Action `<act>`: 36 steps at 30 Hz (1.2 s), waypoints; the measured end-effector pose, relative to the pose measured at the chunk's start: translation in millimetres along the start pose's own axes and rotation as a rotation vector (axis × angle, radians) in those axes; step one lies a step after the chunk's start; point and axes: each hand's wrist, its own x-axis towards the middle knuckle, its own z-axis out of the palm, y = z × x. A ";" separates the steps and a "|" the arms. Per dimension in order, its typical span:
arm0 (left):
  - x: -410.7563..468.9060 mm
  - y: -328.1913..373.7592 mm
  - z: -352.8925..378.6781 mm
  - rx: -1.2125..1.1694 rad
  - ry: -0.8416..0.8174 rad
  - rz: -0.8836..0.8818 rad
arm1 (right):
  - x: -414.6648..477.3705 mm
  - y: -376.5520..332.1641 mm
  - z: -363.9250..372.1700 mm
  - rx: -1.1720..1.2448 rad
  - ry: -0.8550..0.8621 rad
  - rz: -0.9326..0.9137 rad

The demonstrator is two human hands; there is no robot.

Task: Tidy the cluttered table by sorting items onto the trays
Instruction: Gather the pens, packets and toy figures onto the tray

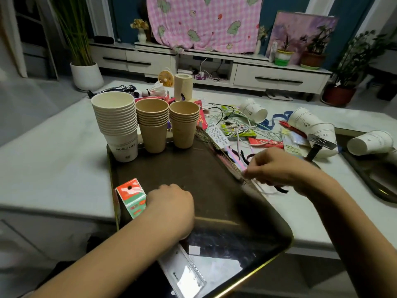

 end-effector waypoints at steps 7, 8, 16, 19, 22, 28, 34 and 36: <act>3.1 -10.0 -20.8 -0.148 0.126 -0.108 | -19.5 -18.0 71.8 0.033 -0.155 -0.135; 4.3 -13.4 -24.5 -0.204 0.189 -0.130 | -19.5 -19.2 75.9 0.068 -0.168 -0.132; 19.2 -22.6 -21.1 -0.432 0.333 -0.042 | -14.3 -12.4 65.2 0.100 -0.040 -0.100; 21.6 -21.1 -17.5 -0.441 0.347 -0.002 | -14.4 -5.3 46.3 0.151 0.016 -0.097; 23.0 -17.1 -11.4 -0.423 0.320 0.047 | -7.6 11.9 12.4 0.169 0.209 -0.099; 28.9 -13.2 -6.1 -0.389 0.138 0.167 | 13.7 49.0 -2.8 -0.098 0.184 0.003; 32.8 -19.5 -3.2 -0.445 0.132 0.160 | 24.7 47.0 0.8 -0.186 0.207 -0.074; 33.1 -19.5 -2.9 -0.440 0.132 0.167 | 30.7 49.4 5.2 -0.338 0.191 -0.028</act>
